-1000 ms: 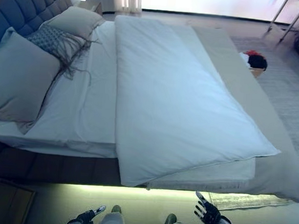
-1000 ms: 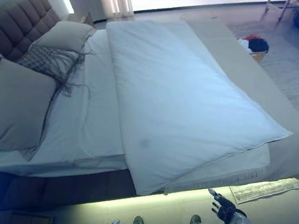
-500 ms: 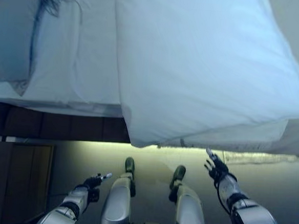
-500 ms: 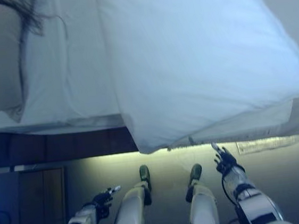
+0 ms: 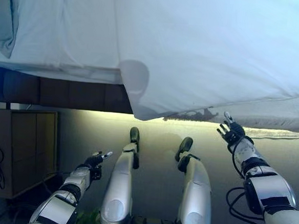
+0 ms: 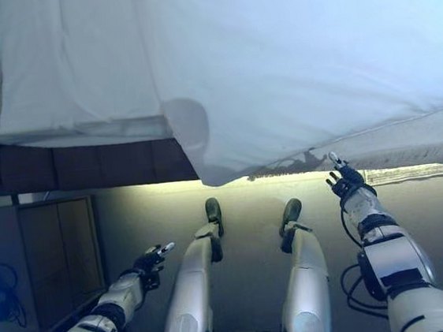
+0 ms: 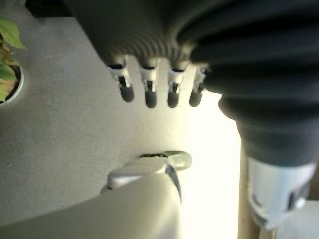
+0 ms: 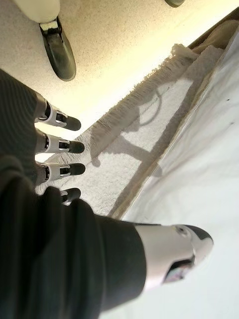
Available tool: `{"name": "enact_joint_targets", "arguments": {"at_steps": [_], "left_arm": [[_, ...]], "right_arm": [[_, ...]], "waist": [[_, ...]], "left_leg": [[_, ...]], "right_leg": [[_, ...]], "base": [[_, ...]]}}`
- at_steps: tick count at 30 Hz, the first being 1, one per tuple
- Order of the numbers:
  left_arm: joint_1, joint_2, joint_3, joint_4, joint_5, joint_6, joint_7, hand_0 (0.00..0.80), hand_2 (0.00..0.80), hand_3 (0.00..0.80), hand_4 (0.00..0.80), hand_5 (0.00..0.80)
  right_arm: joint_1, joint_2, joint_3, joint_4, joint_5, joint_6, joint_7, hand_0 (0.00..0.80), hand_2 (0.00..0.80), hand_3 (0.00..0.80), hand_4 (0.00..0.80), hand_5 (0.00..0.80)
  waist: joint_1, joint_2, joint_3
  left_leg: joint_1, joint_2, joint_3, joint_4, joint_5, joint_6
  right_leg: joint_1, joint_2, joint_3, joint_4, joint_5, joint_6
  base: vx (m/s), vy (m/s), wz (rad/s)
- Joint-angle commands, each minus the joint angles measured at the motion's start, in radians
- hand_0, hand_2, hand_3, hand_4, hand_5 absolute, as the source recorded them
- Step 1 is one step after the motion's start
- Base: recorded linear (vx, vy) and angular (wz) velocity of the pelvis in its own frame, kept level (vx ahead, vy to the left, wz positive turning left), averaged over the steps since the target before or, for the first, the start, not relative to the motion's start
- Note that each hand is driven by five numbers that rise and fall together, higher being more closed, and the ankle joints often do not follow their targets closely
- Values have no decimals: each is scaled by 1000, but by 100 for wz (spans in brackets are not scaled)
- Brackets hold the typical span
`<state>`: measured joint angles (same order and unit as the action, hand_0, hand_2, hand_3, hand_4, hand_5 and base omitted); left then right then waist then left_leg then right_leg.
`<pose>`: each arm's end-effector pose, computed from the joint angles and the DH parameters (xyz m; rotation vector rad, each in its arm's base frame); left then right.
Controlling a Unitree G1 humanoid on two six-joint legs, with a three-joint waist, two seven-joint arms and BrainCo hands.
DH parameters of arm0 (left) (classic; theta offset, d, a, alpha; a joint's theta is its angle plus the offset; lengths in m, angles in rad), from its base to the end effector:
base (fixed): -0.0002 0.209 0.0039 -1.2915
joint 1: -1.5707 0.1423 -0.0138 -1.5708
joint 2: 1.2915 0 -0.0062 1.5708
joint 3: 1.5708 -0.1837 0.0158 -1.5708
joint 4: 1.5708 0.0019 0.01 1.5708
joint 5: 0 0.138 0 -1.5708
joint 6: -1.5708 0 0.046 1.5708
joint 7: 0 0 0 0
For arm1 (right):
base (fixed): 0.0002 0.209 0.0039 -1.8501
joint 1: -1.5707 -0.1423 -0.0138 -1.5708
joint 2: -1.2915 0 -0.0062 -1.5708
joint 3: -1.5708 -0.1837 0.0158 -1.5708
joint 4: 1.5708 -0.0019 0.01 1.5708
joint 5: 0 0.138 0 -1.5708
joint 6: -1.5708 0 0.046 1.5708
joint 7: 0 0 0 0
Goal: Make the bed neatly
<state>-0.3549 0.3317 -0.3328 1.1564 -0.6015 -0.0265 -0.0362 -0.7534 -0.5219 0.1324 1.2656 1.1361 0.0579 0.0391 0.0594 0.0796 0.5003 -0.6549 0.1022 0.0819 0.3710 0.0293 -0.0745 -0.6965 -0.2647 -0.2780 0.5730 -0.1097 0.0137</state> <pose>0.2056 0.2255 -0.0590 -0.0424 0.7864 0.1152 0.2981 -0.2806 0.0542 0.6123 0.3570 -0.3965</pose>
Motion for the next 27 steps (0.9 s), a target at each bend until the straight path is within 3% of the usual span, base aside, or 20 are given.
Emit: {"name": "enact_joint_targets", "arguments": {"at_steps": [1, 13, 27], "left_arm": [[44, 1, -22, -15, -100, -12, 32, 0, 0, 0, 0, 0], [130, 6, 19, -79, -189, -46, 35, 0, 0, 0, 0, 0], [237, 6, 48, -112, -176, -89, -29, 0, 0, 0, 0, 0]], "right_arm": [[-26, -108, -9, -11, 35, 2, 19, 0, 0, 0, 0, 0], [-220, -244, -7, -23, 3, 23, -4, 0, 0, 0, 0, 0], [-391, -316, 40, -60, -27, 4, 20, 0, 0, 0, 0, 0]], "waist": [[14, 22, -15], [46, 61, -27], [73, 81, -27]], "left_leg": [[-67, 16, -11, 128, -99, -5], [-188, 9, -30, 188, -100, 4], [-236, 19, -44, 207, -81, -5]], "right_leg": [[-52, 0, 70, -70, 61, 66], [-189, -19, 99, 66, 17, 48], [-243, -28, 108, 134, -10, 35]], "base": [[5, 4, 6], [16, 17, 7], [3, 7, 4]]}}
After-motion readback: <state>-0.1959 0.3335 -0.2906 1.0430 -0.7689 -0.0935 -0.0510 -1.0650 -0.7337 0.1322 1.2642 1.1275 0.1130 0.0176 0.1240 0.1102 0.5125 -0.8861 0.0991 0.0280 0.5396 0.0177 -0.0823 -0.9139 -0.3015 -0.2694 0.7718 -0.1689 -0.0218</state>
